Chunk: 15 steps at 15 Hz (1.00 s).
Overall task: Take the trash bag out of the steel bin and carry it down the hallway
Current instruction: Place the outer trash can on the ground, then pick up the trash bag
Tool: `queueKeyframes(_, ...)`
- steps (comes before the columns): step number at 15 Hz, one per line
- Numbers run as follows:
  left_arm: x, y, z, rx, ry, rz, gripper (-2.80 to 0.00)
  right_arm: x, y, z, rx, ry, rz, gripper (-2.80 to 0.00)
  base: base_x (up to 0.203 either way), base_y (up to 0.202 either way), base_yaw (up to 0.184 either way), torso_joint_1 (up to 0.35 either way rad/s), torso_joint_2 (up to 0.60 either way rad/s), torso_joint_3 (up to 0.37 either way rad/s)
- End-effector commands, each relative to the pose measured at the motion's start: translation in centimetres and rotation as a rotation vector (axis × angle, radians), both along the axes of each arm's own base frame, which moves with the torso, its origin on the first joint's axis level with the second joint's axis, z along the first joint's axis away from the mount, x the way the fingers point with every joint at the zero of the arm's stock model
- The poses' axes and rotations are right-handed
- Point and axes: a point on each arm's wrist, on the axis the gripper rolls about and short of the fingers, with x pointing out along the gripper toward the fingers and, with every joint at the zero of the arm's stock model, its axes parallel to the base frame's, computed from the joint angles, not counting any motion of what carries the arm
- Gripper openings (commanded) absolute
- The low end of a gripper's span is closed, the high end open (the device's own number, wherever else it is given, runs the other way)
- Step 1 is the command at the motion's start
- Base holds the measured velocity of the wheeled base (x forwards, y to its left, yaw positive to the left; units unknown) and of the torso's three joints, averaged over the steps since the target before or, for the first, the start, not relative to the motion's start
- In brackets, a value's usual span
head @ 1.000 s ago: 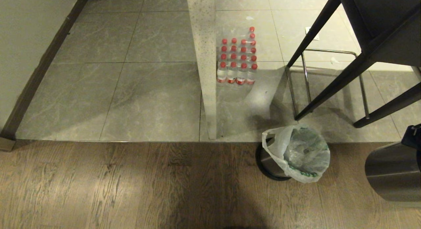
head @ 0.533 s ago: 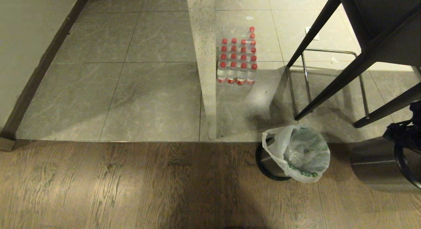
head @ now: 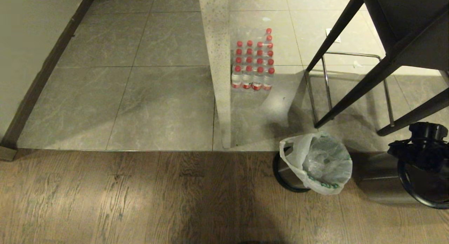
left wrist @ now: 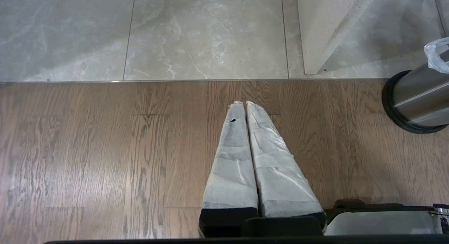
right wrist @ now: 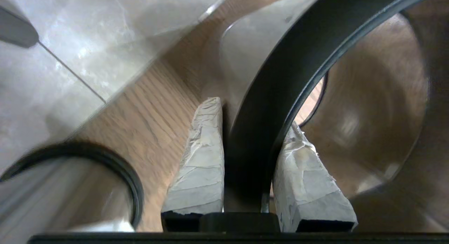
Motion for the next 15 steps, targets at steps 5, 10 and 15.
queueKeyframes(5,0.0,0.0,0.0,0.001,0.001,0.001,-2.8,1.5,-0.6,-4.6,-0.022,0.046,0.015,0.0,0.0,0.0,0.0,0.0,0.0,0.0)
queueKeyframes(10,0.0,0.0,0.0,-0.001,0.002,0.001,-2.8,1.0,-0.5,-0.3,-0.073,-0.031,0.018,0.0,0.0,0.0,0.0,0.0,0.0,0.0)
queueKeyframes(15,0.0,0.0,0.0,-0.001,0.0,0.001,-2.8,-4.1,3.9,7.5,-0.068,-0.026,0.1,-2.8,0.0,0.0,0.0,0.0,0.0,0.0)
